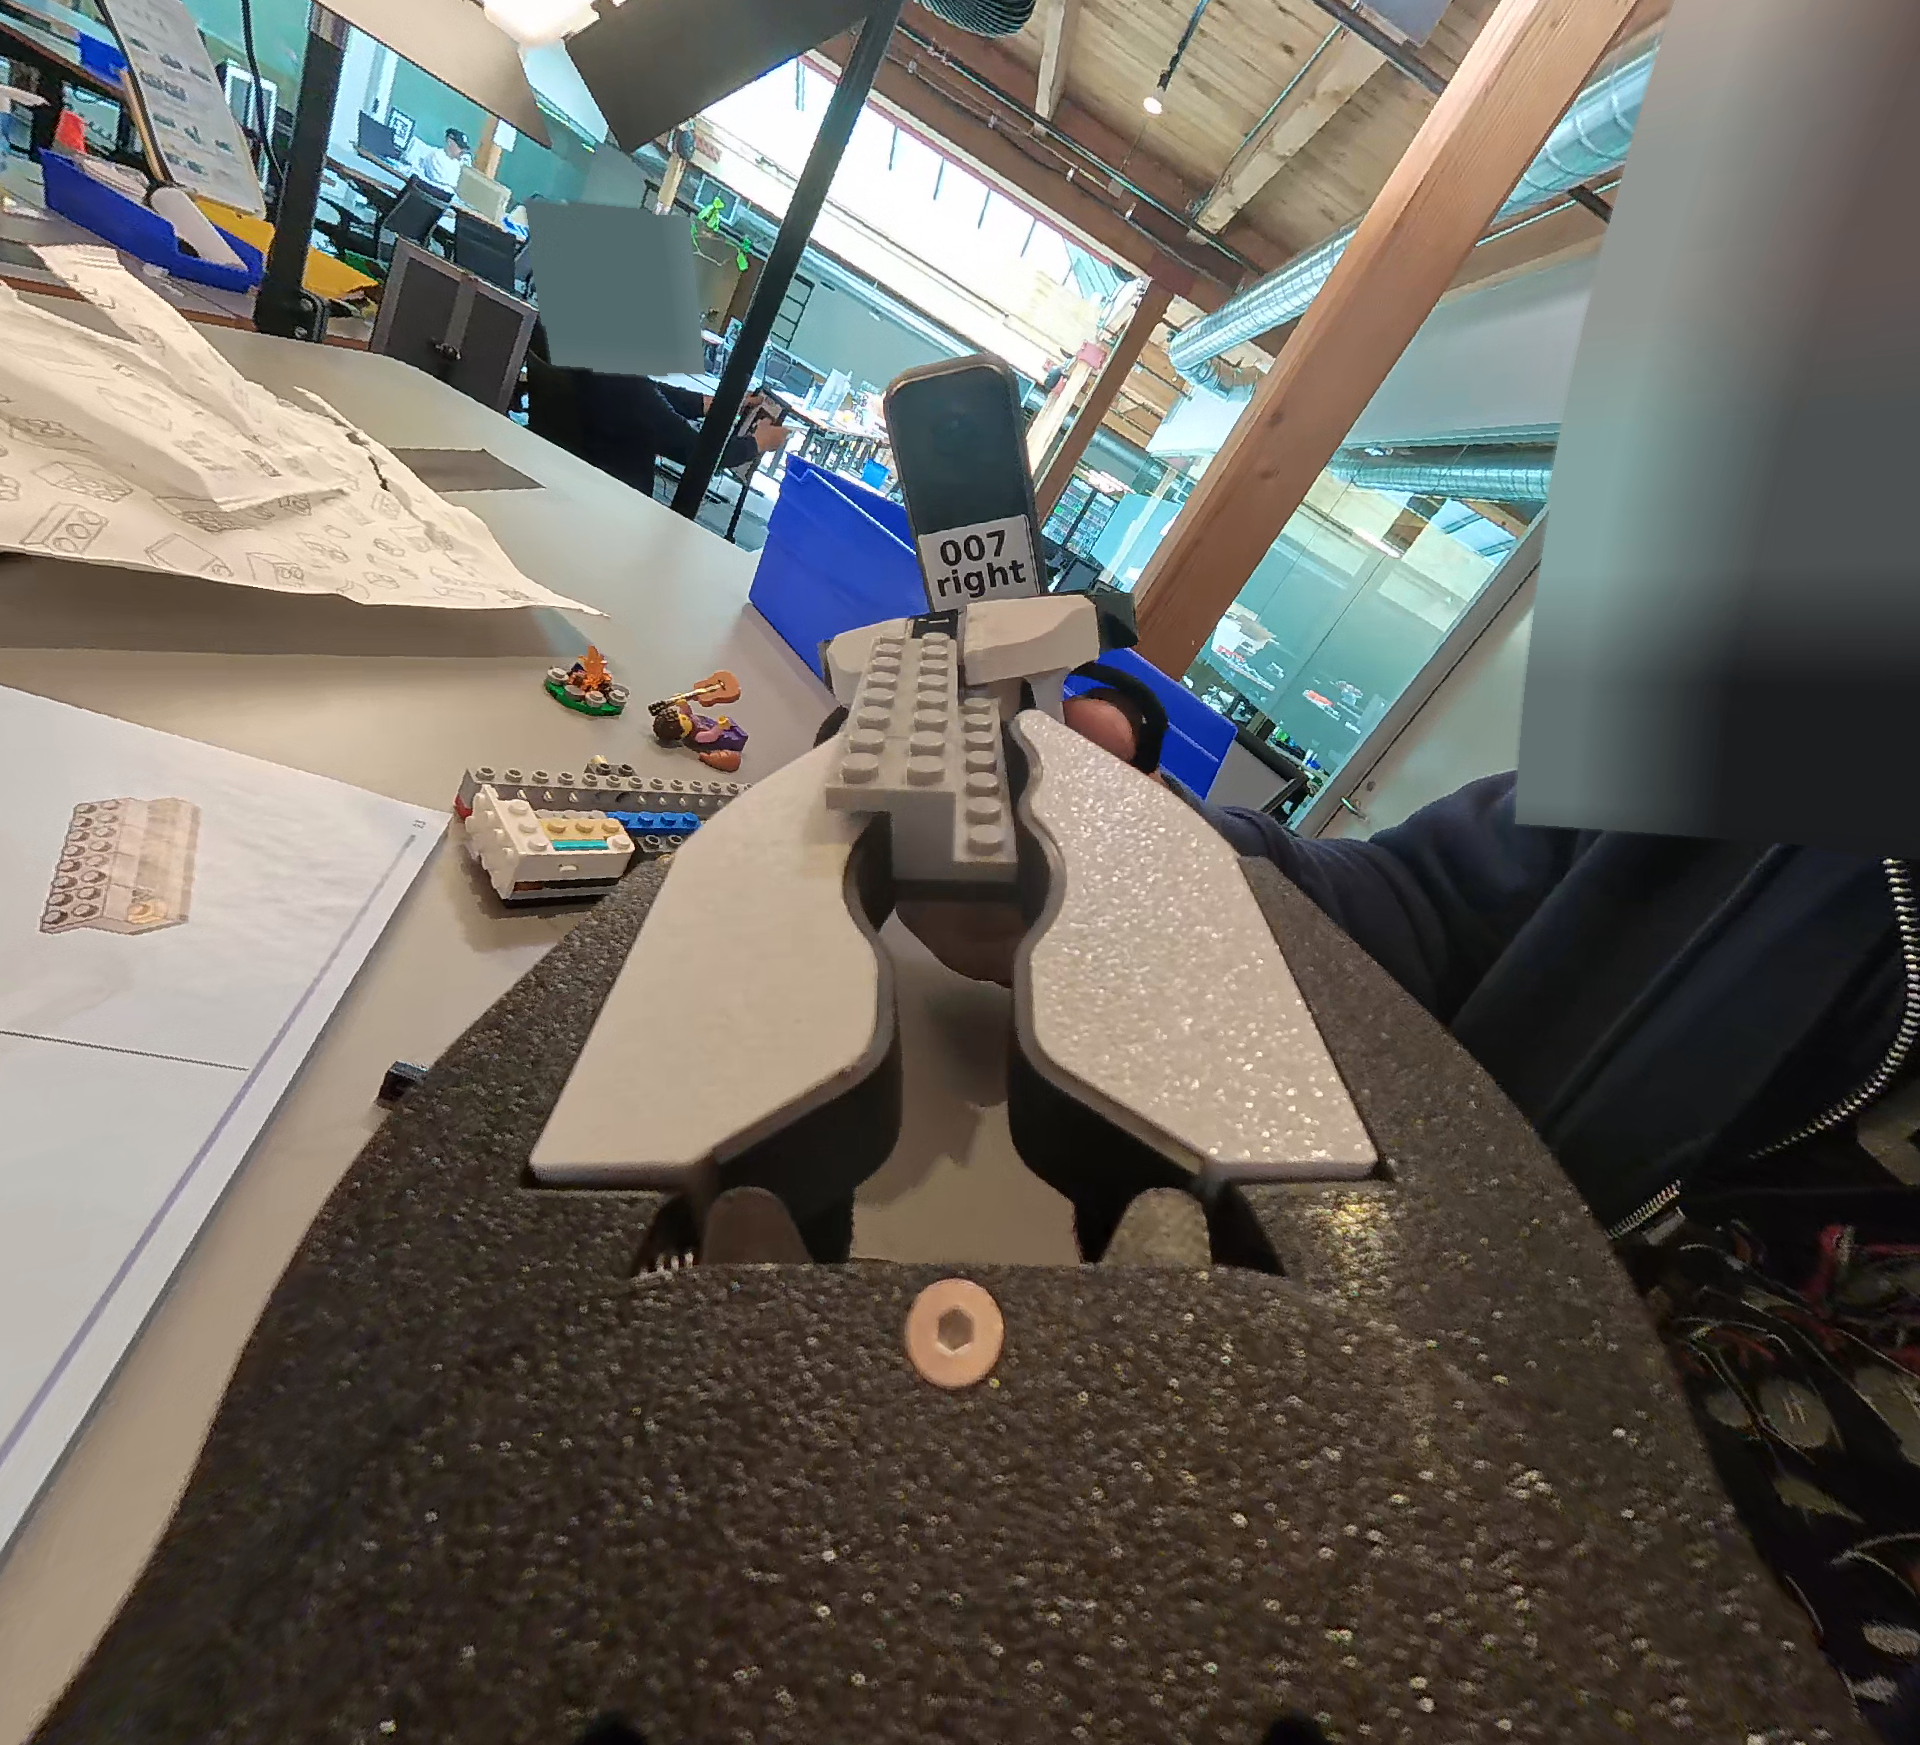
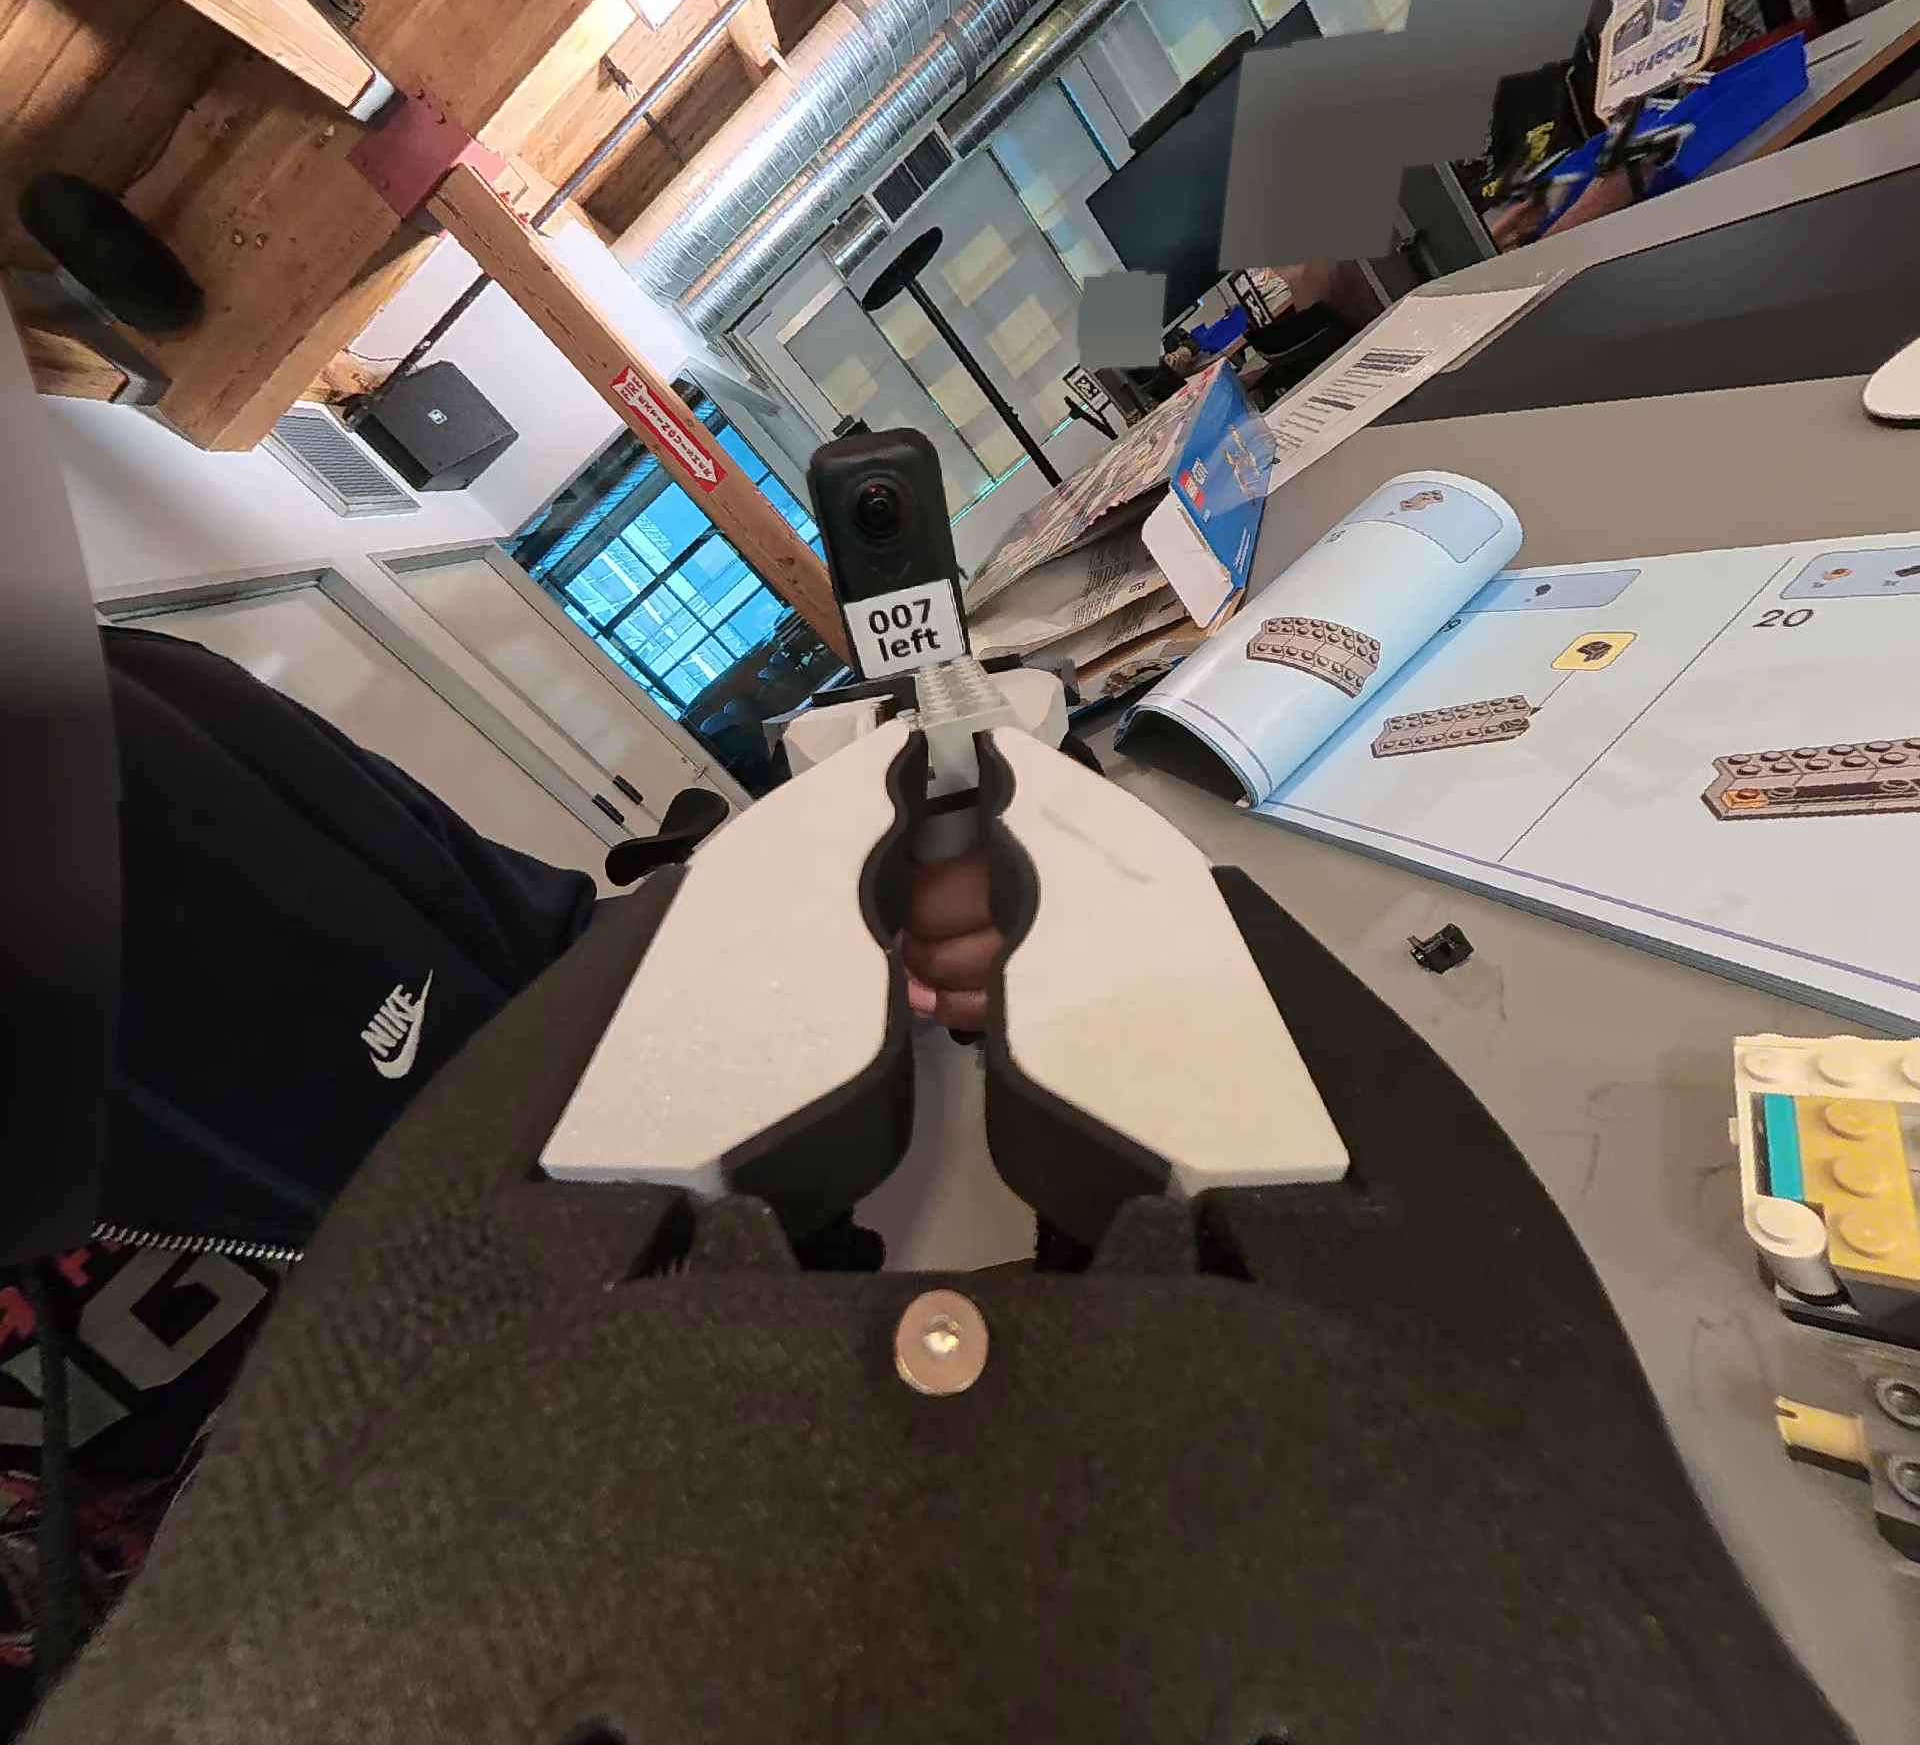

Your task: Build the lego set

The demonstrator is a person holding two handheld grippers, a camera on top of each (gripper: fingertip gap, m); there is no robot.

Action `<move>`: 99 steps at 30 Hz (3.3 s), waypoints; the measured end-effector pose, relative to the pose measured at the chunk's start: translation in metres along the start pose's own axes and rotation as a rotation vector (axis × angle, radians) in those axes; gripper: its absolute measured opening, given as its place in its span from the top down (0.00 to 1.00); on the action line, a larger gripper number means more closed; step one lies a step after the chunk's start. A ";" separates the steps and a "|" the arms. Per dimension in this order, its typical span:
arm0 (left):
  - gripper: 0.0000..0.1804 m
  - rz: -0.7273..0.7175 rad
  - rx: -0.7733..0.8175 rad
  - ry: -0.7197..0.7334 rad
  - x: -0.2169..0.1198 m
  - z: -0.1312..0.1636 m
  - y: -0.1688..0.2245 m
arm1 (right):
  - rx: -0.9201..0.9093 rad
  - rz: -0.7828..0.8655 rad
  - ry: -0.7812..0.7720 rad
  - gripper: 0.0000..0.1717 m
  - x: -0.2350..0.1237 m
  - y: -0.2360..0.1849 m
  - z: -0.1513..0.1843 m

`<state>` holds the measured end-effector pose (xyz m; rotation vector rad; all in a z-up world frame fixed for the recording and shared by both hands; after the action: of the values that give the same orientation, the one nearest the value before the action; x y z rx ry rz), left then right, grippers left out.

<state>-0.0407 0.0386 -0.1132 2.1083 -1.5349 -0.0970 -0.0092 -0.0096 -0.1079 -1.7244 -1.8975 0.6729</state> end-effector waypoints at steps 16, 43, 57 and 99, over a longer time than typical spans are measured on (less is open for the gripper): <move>0.90 -0.055 0.059 -0.035 0.001 0.001 -0.003 | 0.003 0.017 0.039 0.94 0.006 0.000 0.002; 0.90 -0.317 0.361 0.144 -0.034 -0.037 -0.018 | -0.574 0.679 -0.504 0.86 0.018 0.073 0.052; 0.90 -0.344 0.423 0.124 -0.049 -0.042 -0.018 | -0.598 0.891 -0.586 0.93 0.045 0.090 0.058; 0.90 -0.315 0.337 0.300 -0.078 -0.067 -0.019 | -0.936 0.450 -0.687 0.89 0.089 0.063 0.077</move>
<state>-0.0286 0.1384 -0.0829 2.4780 -1.0951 0.3758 -0.0193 0.0817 -0.2051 -2.8369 -2.5520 0.6199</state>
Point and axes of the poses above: each gripper's, where its closed fingertips meet, x out along the fingers, z out of its underside, y = z × x across the jaws, the point moved 3 cm from there along -x, back along the fingers, and after that the axes turned 10 degrees about z, right-handed, at the moved point
